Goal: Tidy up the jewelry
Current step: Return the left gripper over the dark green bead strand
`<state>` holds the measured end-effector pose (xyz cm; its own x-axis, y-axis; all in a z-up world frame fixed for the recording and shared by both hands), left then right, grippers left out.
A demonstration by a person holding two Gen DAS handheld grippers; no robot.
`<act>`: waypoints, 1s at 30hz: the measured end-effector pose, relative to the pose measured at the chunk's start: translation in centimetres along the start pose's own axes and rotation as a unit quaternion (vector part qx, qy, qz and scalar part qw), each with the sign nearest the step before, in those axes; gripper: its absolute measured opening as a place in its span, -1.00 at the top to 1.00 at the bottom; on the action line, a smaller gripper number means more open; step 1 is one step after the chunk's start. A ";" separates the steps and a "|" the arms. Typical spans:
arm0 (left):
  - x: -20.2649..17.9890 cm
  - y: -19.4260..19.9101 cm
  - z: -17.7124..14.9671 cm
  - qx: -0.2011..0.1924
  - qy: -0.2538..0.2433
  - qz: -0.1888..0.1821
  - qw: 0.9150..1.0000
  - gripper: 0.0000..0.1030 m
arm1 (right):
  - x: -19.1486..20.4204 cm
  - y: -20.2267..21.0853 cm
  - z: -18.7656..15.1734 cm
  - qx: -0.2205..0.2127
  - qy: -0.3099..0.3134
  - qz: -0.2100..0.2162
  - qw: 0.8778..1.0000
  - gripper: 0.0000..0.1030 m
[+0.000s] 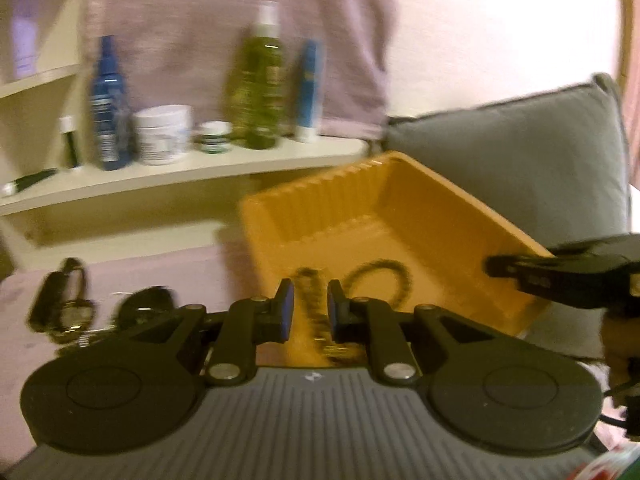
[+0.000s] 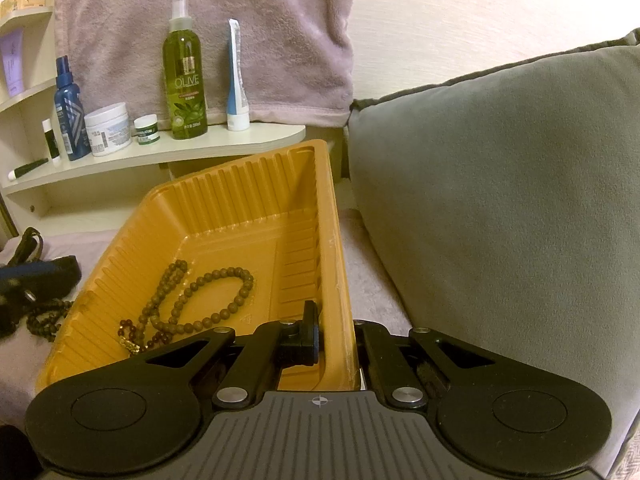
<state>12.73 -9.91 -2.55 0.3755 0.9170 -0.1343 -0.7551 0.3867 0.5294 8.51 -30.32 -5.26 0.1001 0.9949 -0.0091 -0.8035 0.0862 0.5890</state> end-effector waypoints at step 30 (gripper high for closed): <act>11.7 -0.8 -6.2 0.061 0.036 0.158 0.985 0.71 | -0.1 -0.3 -0.1 0.001 0.005 -0.002 1.000 0.94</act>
Point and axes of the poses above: each gripper's, at about its wrist camera, not at the fingertips, and y roughly against the way its jaws point, x to its left, z to its top, the point moved 2 cm from there along -y, roughly the way its jaws point, and after that the axes turned 4 degrees about y, right-handed, at the moved point
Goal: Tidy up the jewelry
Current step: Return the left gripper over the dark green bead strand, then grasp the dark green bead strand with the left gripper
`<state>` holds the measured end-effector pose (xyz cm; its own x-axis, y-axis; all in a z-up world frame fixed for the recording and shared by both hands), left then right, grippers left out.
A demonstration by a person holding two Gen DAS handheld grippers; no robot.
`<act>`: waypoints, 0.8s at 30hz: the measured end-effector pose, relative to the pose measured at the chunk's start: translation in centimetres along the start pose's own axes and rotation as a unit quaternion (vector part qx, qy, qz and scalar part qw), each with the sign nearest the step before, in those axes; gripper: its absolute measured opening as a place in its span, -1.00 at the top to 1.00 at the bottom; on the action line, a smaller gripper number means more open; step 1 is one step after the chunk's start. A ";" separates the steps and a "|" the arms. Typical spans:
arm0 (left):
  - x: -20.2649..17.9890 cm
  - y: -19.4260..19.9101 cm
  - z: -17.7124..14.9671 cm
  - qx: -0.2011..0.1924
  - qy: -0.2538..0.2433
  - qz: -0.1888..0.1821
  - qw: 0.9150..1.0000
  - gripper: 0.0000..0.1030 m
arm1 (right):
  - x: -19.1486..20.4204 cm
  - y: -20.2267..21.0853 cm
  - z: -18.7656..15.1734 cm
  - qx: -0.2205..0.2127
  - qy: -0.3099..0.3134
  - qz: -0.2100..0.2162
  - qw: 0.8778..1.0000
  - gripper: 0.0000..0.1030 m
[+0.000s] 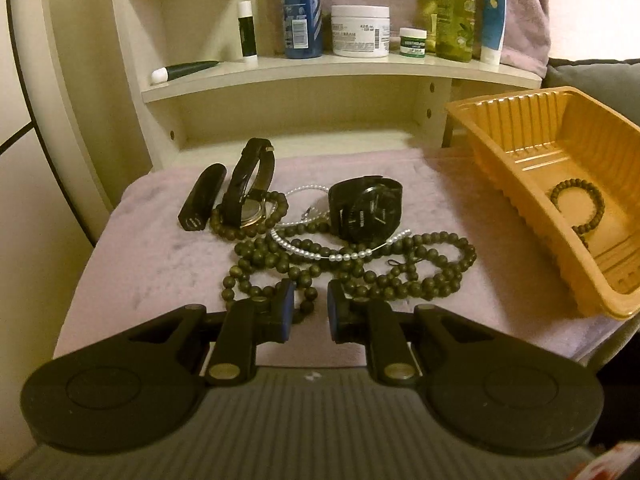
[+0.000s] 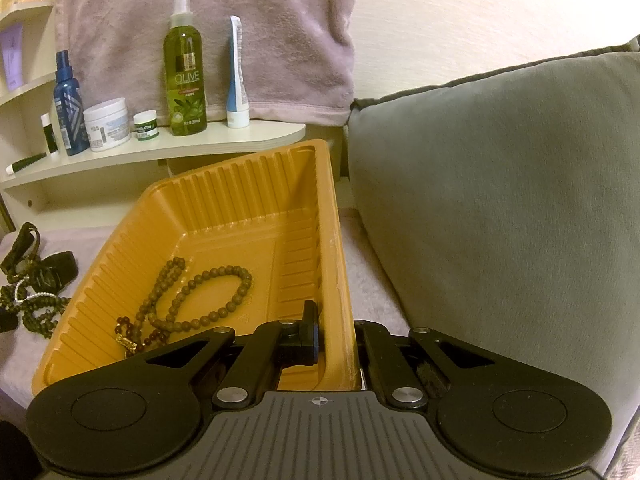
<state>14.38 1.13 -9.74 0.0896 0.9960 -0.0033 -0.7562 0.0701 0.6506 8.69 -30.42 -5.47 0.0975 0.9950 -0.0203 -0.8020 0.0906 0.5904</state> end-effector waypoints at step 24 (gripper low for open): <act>2.2 1.9 1.3 -0.022 0.014 0.007 1.000 0.89 | 0.0 0.0 0.0 0.000 0.001 -0.001 1.000 0.94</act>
Point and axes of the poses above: each gripper's, at about its wrist camera, not at the fingertips, and y roughly against the way its jaws point, x to its left, z to its top, the point moved 2 cm from there along -y, roughly the way its jaws point, and after that the axes turned 4 degrees about y, right-handed, at the moved point
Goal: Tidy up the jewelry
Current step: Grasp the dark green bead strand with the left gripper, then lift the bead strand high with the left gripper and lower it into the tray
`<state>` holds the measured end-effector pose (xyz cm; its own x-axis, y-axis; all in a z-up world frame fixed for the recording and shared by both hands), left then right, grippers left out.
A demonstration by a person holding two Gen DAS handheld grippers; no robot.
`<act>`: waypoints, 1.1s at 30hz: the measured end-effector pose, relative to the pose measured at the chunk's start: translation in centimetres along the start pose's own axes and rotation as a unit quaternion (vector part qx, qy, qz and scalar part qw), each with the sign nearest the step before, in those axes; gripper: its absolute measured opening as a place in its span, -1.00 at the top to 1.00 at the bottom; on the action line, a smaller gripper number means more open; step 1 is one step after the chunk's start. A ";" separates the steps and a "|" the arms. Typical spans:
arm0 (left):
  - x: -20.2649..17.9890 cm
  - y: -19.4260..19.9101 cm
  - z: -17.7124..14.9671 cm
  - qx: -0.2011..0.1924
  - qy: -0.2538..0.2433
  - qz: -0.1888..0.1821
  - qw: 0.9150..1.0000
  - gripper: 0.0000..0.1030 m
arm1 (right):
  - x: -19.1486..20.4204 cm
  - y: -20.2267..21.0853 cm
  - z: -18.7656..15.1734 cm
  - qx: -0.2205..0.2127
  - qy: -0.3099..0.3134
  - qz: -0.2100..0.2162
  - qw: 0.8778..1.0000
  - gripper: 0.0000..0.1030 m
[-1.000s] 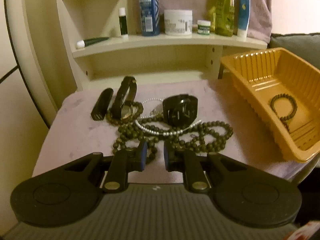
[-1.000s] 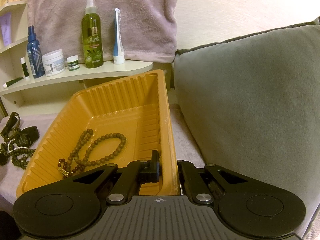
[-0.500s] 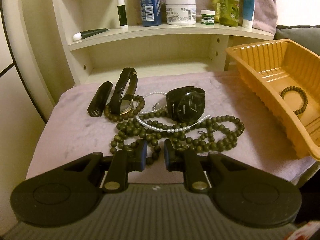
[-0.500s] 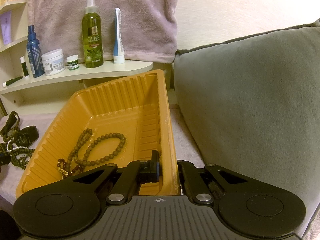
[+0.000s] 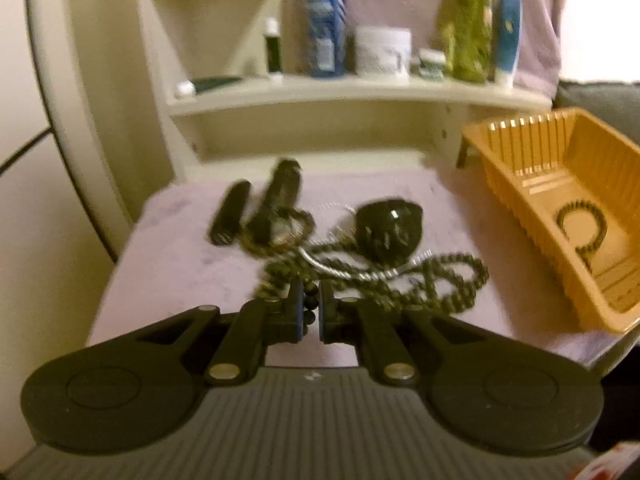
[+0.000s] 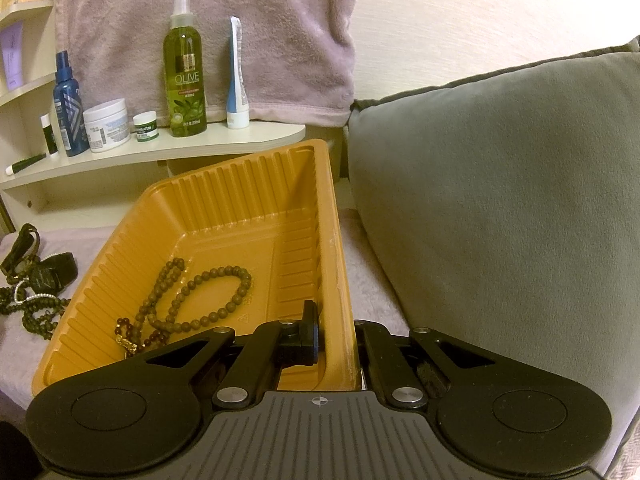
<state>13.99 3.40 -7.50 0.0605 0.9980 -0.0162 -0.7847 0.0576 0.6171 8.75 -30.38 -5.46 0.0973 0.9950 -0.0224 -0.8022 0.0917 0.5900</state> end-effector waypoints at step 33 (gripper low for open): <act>0.8 14.0 19.0 -0.257 -0.010 -0.057 0.965 0.89 | 0.1 0.5 0.5 -0.012 0.000 0.002 1.000 0.94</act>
Point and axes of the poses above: each gripper's, at about its wrist camera, not at the fingertips, and y roughly against the way its jaws point, x to its left, z to its top, the point moved 2 cm from there along -y, roughly the way its jaws point, and after that the axes turned 4 degrees about y, right-handed, at the moved point
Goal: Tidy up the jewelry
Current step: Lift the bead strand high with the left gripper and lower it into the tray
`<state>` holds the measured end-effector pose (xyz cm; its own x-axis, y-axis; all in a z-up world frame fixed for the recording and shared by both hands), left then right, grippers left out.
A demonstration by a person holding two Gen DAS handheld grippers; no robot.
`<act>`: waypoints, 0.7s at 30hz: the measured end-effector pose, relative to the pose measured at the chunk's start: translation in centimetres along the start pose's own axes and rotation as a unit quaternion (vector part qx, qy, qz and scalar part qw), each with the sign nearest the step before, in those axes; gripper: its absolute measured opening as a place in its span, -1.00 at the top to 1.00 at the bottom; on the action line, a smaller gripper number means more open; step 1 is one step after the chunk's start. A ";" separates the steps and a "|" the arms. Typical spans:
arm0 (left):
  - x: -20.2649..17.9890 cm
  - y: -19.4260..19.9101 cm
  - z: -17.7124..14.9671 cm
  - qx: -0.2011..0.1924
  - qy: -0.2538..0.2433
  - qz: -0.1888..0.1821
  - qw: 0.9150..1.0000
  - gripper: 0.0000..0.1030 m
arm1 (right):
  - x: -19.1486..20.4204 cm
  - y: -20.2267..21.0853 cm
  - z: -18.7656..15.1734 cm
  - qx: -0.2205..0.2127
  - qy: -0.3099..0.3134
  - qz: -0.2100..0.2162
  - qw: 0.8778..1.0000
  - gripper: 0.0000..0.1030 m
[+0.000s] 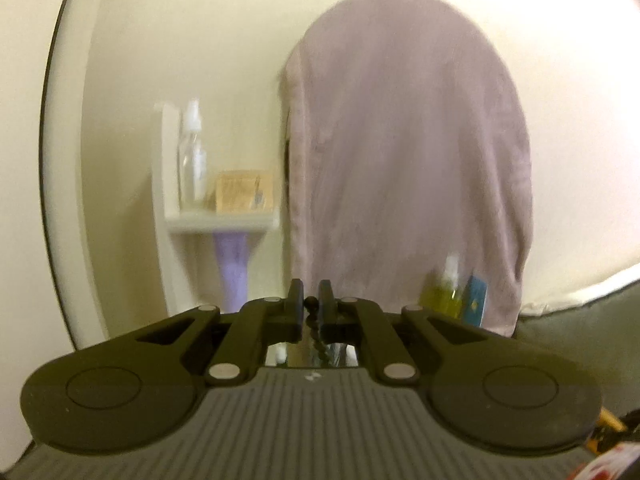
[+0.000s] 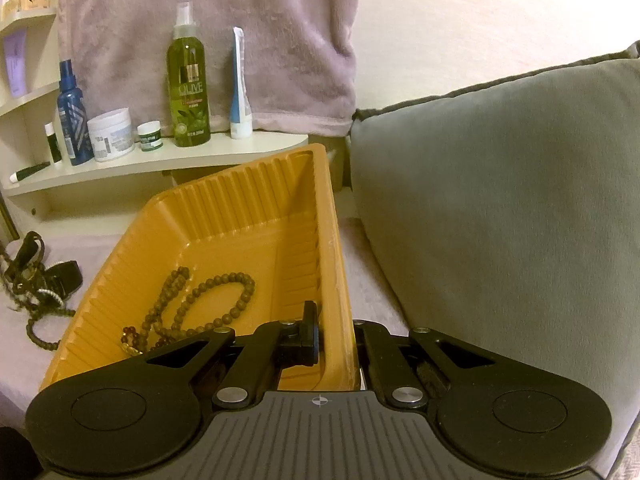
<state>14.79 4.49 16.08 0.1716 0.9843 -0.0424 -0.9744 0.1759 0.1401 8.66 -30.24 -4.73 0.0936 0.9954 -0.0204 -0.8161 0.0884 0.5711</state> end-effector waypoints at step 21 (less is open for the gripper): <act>-7.7 0.7 10.7 -0.095 -0.041 -0.128 0.986 0.89 | -0.1 0.1 0.1 -0.007 -0.005 0.000 1.000 0.93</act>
<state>14.34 -2.74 27.13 0.4200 0.9071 0.0279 -0.9056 0.4209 -0.0529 8.63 -30.36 -4.58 0.0996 0.9950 -0.0117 -0.8245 0.0891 0.5588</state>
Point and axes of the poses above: each gripper's, at about its wrist camera, not at the fingertips, and y roughly against the way its jaws point, x to its left, z to its top, the point moved 2 cm from there along -y, roughly the way its jaws point, and after that the axes turned 4 degrees about y, right-handed, at the moved point
